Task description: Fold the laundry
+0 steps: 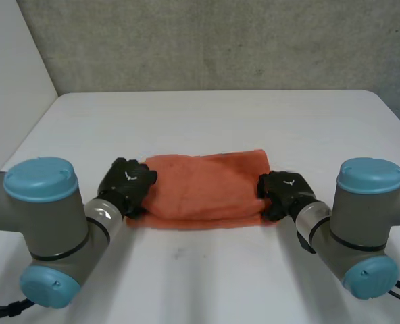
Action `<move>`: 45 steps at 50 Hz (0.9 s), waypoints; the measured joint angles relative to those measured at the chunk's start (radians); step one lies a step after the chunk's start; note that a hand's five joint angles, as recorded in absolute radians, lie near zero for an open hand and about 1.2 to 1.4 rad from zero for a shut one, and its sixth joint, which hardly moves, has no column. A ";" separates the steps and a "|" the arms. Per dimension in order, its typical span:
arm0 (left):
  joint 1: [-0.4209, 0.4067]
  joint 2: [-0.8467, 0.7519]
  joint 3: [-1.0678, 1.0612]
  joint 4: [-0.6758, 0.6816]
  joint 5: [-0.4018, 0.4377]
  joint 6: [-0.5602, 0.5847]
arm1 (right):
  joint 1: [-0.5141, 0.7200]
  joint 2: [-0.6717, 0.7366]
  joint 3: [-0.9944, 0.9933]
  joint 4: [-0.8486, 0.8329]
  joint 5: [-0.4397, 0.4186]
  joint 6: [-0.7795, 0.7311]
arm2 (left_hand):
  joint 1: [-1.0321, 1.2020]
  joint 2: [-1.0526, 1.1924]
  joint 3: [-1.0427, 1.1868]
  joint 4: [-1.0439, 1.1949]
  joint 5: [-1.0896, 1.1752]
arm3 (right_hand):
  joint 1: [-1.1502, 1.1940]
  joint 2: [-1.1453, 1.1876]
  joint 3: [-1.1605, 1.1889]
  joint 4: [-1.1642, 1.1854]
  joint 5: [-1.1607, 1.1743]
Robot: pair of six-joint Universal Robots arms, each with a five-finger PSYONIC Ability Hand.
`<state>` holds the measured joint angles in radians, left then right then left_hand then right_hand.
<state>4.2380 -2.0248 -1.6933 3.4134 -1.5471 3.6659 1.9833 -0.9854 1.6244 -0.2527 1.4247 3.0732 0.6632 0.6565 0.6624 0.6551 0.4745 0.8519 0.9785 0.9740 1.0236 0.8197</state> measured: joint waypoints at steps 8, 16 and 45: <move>-0.004 0.078 -0.029 -0.008 -0.002 -0.007 | -0.008 -0.012 0.001 -0.074 0.059 -0.126 | -0.053 -0.050 -0.055 -0.051 -0.052 | 0.103 0.165 0.201 0.164 0.146; 0.008 0.195 -0.071 -0.011 0.003 -0.044 | -0.008 -0.053 -0.071 -0.076 0.117 -0.476 | -0.112 -0.107 -0.107 -0.107 -0.112 | 0.103 0.194 0.201 0.164 0.146; 0.051 0.215 0.041 -0.008 0.008 -0.289 | 0.457 0.095 -0.374 0.061 0.111 -0.536 | -0.236 -0.234 -0.237 -0.243 -0.244 | -0.650 -0.765 -0.764 -0.795 -0.760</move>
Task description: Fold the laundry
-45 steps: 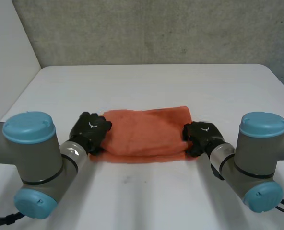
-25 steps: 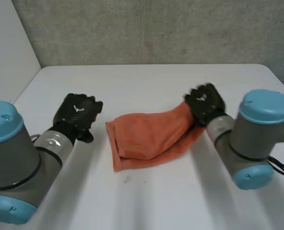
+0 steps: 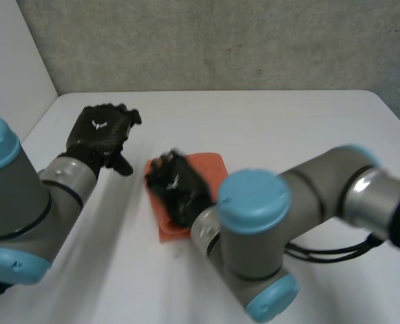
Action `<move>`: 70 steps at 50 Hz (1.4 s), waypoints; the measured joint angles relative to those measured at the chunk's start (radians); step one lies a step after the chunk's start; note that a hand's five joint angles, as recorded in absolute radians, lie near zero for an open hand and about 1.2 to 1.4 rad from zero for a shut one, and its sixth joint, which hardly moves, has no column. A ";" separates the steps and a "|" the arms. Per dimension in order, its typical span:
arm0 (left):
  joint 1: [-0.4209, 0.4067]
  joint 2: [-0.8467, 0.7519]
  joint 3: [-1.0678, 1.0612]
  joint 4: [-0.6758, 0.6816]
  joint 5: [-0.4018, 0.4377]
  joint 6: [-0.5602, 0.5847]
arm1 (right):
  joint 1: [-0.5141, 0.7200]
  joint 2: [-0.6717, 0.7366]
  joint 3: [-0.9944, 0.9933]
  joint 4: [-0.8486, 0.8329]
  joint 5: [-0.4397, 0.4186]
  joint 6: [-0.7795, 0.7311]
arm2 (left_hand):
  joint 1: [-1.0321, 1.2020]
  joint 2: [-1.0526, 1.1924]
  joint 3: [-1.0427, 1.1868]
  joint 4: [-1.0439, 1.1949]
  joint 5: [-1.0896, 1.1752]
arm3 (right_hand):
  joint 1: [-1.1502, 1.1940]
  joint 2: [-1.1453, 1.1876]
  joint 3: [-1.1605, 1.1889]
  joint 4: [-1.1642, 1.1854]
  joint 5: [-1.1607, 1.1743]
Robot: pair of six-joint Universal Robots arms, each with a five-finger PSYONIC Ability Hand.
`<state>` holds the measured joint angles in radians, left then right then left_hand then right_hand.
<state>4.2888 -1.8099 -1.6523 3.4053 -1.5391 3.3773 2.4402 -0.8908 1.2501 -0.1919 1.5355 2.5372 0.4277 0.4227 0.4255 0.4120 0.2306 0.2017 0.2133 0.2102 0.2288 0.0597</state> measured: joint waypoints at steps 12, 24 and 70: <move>-0.092 -0.169 0.227 -0.077 -0.002 -0.170 | -0.215 -0.189 0.018 0.059 -0.007 0.487 | 0.000 0.000 0.000 0.000 0.001 | 0.000 0.000 0.000 0.000 0.000; -0.116 -0.370 0.309 -0.252 -0.051 -0.265 | -0.276 0.039 -0.138 0.250 -0.094 0.519 | 0.003 0.006 0.002 0.015 0.028 | 0.000 0.000 0.000 0.000 0.000; 0.063 0.168 0.319 -0.450 0.024 -0.205 | -0.584 -0.592 0.078 0.272 -0.011 0.591 | -0.205 -0.215 -0.196 -0.199 -0.187 | -0.019 0.000 0.000 0.000 -0.003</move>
<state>4.3523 -1.6422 -1.3336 2.9556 -1.5149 3.1724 1.8563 -1.4830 1.3278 0.0798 1.5246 3.1278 0.2222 0.2079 0.2299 0.2128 0.0431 0.1822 0.2133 0.2102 0.2288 0.0564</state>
